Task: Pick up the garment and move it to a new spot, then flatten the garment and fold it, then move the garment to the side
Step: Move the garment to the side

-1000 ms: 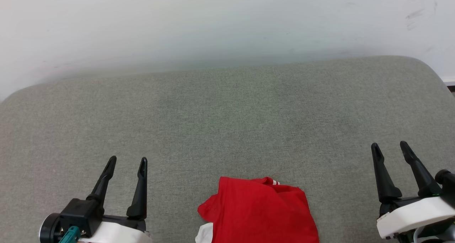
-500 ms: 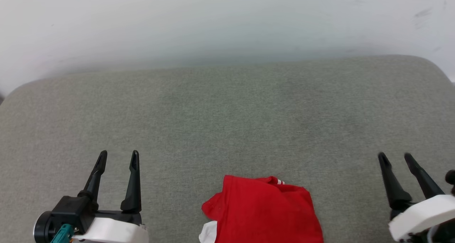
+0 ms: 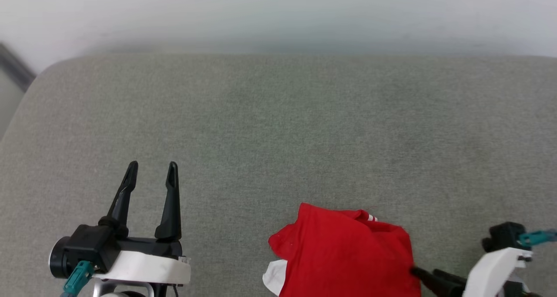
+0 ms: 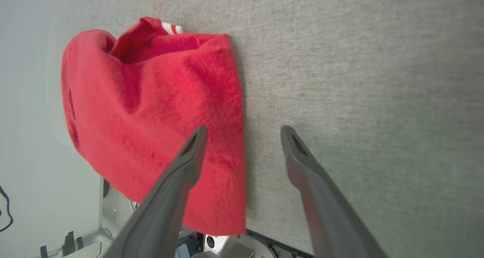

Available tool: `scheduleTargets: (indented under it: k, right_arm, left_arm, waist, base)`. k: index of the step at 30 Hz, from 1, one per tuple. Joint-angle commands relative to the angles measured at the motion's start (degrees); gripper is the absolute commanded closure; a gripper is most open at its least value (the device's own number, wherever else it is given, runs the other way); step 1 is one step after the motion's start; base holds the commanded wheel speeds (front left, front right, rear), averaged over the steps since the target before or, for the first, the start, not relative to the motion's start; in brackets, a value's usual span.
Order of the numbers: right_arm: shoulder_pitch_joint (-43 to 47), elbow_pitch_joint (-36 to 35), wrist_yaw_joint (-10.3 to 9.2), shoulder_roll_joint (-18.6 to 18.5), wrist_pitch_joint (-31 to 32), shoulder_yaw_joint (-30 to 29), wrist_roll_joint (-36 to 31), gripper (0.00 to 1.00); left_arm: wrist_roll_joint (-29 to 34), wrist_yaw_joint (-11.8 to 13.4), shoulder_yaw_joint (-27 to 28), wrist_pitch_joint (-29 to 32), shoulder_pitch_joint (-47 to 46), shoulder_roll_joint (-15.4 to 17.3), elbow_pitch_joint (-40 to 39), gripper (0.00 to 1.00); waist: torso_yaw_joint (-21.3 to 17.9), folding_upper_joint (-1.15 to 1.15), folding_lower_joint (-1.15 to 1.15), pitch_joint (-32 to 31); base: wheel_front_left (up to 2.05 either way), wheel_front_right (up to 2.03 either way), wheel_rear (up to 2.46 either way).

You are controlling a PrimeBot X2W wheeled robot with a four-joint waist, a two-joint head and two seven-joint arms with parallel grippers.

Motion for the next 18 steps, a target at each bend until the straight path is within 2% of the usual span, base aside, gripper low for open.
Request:
scheduleTargets:
  k: [1,10,11,12,13,18]
  right_arm:
    - [-1.27,0.83,-0.02,0.28,0.90,0.91,1.43,0.00]
    - [-4.83,8.23,-0.07,0.94,3.72,6.65,5.03,0.00]
    - [-5.09,8.57,-0.07,0.95,3.65,7.15,5.24,0.49]
    - [-5.39,8.76,-0.07,1.08,3.52,7.60,5.71,0.72]
    - [-5.85,8.68,-0.06,1.27,3.28,7.96,6.42,1.00]
    - [-8.63,6.93,-0.02,-0.46,0.87,9.84,7.70,1.00]
  left_arm:
    - [0.58,-0.52,0.27,-0.12,-0.87,-0.42,0.17,0.00]
    - [2.03,-3.62,1.71,-0.12,-2.84,-2.44,1.97,0.00]
    - [2.18,-3.91,1.88,-0.12,-2.89,-2.66,2.17,0.00]
    - [2.37,-4.13,2.11,-0.13,-3.01,-2.87,2.33,0.00]
    - [2.48,-4.36,2.34,-0.12,-3.05,-3.06,2.48,0.00]
    - [3.46,-5.32,3.29,-0.13,-2.29,-3.58,3.23,0.00]
  waist:
    - [0.87,0.00,0.00,1.24]
    - [2.34,0.00,0.00,4.94]
    - [2.42,0.00,0.00,5.06]
    - [2.44,0.00,0.00,5.13]
    - [2.40,0.00,0.00,5.14]
    - [1.37,0.00,0.00,3.71]
  base:
    - [0.00,0.00,0.00]
    - [0.00,0.00,0.00]
    - [0.00,0.00,0.00]
    - [0.00,0.00,0.00]
    - [0.00,0.00,0.00]
    - [0.00,0.00,0.00]
